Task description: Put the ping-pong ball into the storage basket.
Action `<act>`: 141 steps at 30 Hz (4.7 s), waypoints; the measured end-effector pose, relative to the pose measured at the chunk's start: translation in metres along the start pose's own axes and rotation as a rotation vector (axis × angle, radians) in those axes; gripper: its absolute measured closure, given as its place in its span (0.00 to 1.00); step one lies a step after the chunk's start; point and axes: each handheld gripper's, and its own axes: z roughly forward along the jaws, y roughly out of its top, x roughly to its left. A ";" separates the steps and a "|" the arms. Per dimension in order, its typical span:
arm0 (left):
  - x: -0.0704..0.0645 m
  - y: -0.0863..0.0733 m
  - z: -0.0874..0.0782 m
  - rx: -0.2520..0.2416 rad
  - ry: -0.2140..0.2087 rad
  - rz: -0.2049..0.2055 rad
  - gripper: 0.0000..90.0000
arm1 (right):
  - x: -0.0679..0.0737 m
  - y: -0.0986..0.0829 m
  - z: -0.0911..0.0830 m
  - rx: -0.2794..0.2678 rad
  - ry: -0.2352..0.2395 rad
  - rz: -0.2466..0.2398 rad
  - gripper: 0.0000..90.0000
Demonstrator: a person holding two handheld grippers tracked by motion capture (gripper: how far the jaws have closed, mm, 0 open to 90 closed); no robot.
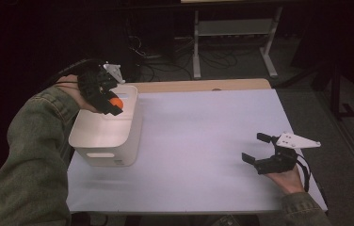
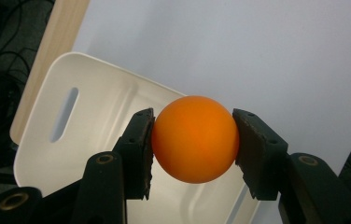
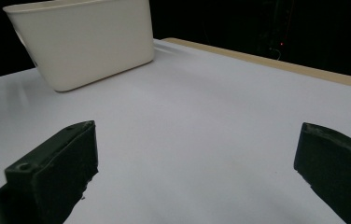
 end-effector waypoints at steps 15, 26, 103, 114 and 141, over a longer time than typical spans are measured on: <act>0.002 -0.008 0.012 0.088 -0.065 -0.018 0.56 | 0.000 0.000 0.000 0.003 -0.002 -0.001 0.00; 0.000 -0.019 0.025 0.098 -0.076 -0.018 0.56 | 0.000 0.000 0.000 0.003 -0.003 -0.003 0.00; -0.006 -0.054 0.109 0.102 -0.189 -0.069 0.56 | 0.000 -0.001 -0.001 0.007 -0.004 -0.003 0.00; -0.004 -0.054 0.116 0.102 -0.193 -0.075 0.56 | 0.000 -0.001 -0.003 0.004 -0.006 0.002 0.00; 0.000 -0.062 0.095 0.039 -0.127 -0.147 0.32 | 0.000 -0.001 -0.003 0.002 -0.005 0.004 0.00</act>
